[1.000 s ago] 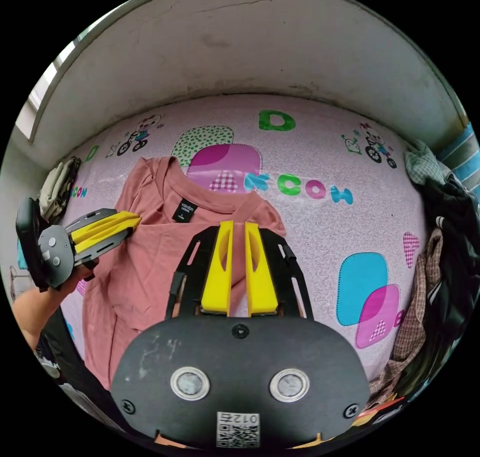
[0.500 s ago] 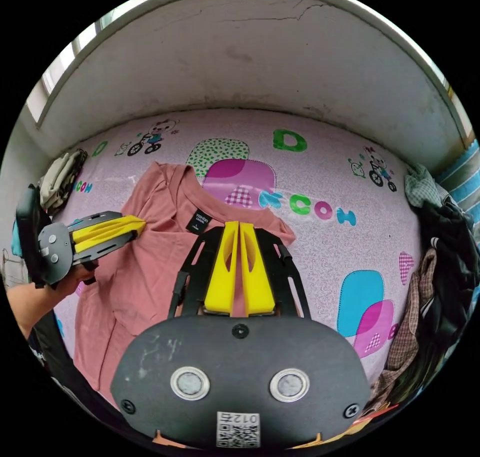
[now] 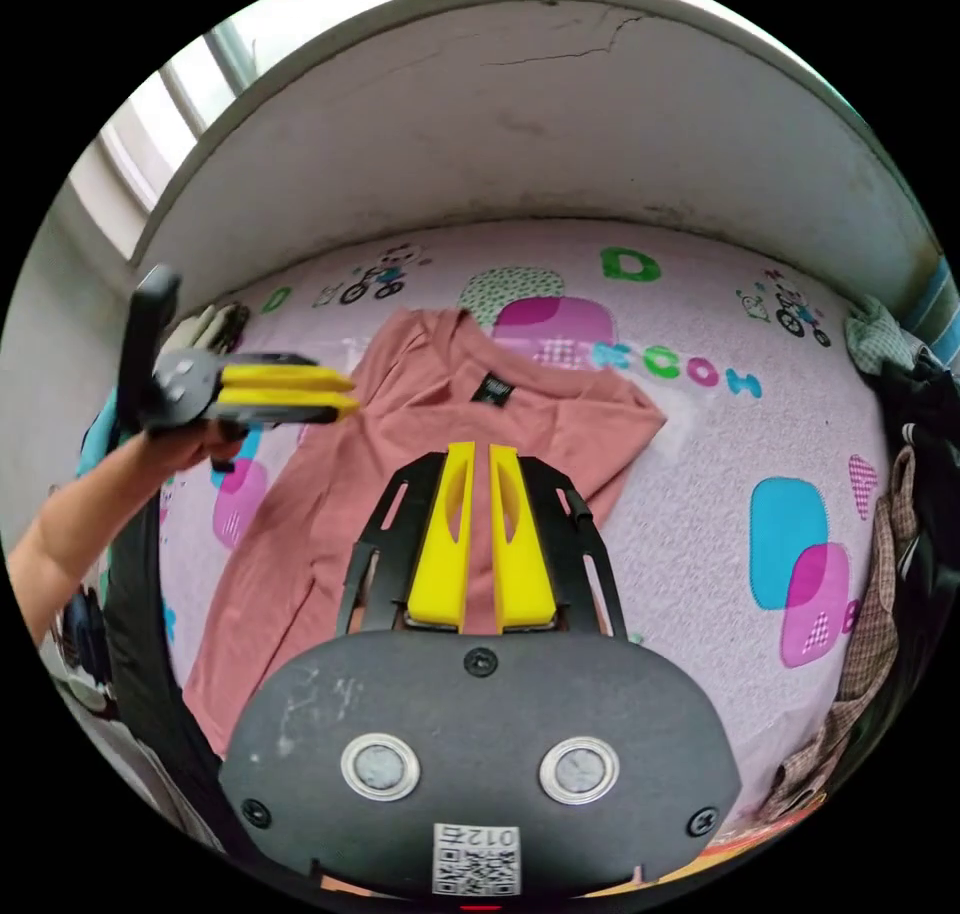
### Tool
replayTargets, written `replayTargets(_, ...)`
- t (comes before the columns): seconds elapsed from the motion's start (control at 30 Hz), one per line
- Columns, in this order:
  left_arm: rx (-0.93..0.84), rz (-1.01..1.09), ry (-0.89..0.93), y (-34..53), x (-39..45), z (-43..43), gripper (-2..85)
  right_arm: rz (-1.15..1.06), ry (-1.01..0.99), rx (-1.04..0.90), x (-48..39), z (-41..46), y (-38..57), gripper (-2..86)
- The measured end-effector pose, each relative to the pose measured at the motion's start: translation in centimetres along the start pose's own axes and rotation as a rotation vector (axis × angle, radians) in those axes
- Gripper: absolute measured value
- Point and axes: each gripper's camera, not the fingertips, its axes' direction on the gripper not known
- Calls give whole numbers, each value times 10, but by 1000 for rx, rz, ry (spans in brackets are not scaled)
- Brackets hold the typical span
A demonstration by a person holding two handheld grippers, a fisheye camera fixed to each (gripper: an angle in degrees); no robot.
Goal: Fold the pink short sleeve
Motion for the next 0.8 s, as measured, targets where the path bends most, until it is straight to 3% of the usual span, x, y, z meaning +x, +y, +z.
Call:
replayTargets(0.3, -105, 59, -73, -25, 9, 0, 3, -343, 39, -27, -102, 20, 91, 42)
replayTargets(0.5, -85, 54, -38, -31, 5, -16, -1, -379, 36, -103, -124, 52, 103, 62)
replayTargets(0.8, -68, 28, -44, -31, -9, -31, 0, -357, 72, -113, -119, 55, 120, 23)
